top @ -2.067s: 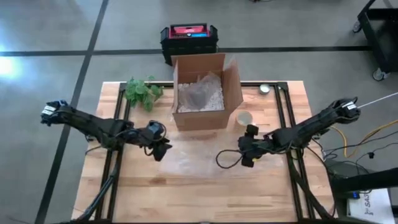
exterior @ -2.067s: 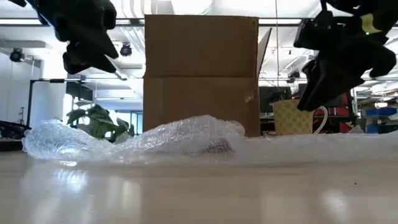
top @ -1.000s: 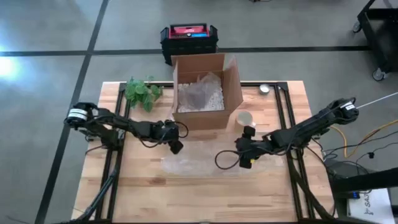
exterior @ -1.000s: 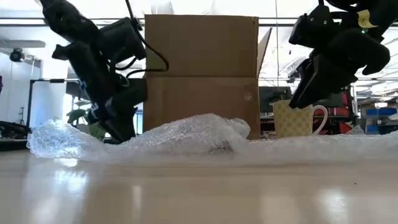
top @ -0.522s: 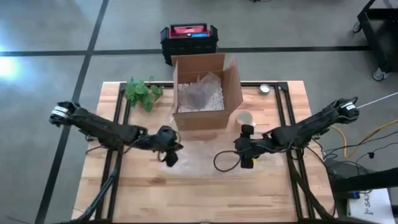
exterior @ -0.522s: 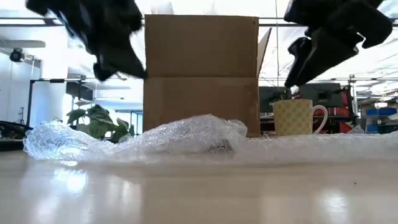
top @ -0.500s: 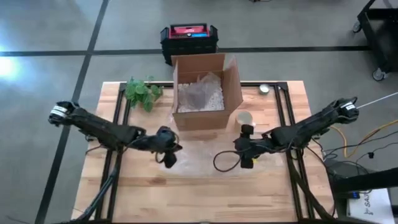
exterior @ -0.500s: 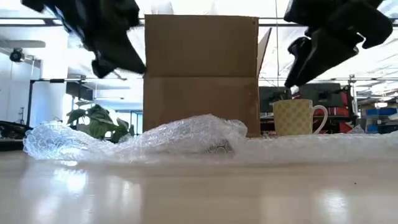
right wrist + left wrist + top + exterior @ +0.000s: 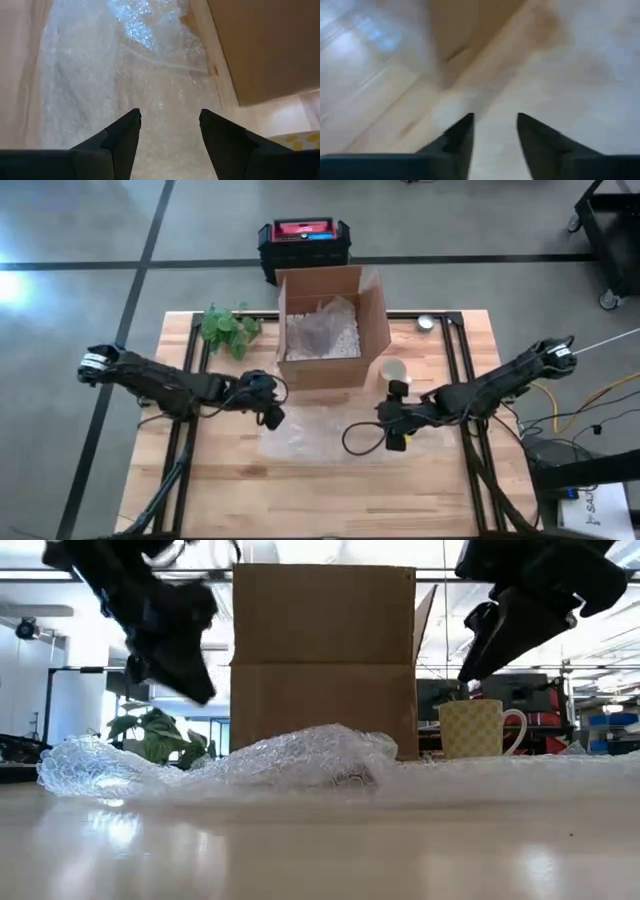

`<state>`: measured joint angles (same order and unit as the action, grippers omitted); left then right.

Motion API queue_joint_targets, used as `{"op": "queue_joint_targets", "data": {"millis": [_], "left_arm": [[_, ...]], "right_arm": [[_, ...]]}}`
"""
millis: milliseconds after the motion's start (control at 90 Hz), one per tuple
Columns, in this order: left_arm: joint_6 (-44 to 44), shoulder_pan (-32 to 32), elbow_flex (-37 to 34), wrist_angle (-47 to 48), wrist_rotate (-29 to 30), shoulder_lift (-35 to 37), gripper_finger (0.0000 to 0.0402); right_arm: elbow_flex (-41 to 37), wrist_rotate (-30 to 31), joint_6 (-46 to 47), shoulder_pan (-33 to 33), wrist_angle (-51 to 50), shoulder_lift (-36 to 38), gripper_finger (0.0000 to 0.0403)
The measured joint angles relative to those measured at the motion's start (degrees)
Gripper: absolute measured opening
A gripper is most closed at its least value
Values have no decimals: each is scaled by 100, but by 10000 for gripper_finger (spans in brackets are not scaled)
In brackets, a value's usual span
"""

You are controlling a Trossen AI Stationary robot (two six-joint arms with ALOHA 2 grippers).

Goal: Wrap mug
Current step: Wrap the yellow mug with a bubble wrap

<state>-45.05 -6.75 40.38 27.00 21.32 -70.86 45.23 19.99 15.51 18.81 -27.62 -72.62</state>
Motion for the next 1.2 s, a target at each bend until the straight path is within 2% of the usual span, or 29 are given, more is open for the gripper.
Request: {"op": "queue_joint_targets", "data": {"millis": [178, 267, 367, 656, 800, 867, 1011, 1200], "left_arm": [[-190, 383, -207, -126, -51, -396, 248], [-226, 475, -255, -303, -116, -630, 260], [-223, 521, -269, -504, -135, -886, 256], [-155, 695, -557, -1462, -155, -1548, 204], [-163, 764, -713, -1886, -261, -1634, 170], [-155, 765, -713, -1865, -273, -1583, 133], [-75, 709, -705, -1795, -532, -1369, 21], [156, 330, -361, -1728, -601, -685, 10]], "right_arm": [[-122, 15, 31, -7, 85, 2, 187], [-220, 16, 35, -7, 312, 2, 186], [-325, 15, 35, -9, 511, 2, 186], [-469, 15, 57, -9, 618, 2, 186], [-474, 15, 57, -9, 628, 2, 186], [-474, 15, 57, -9, 644, 2, 186], [-474, 15, 43, -9, 654, 2, 186], [-388, -76, 38, -9, 500, 26, 186]]}}
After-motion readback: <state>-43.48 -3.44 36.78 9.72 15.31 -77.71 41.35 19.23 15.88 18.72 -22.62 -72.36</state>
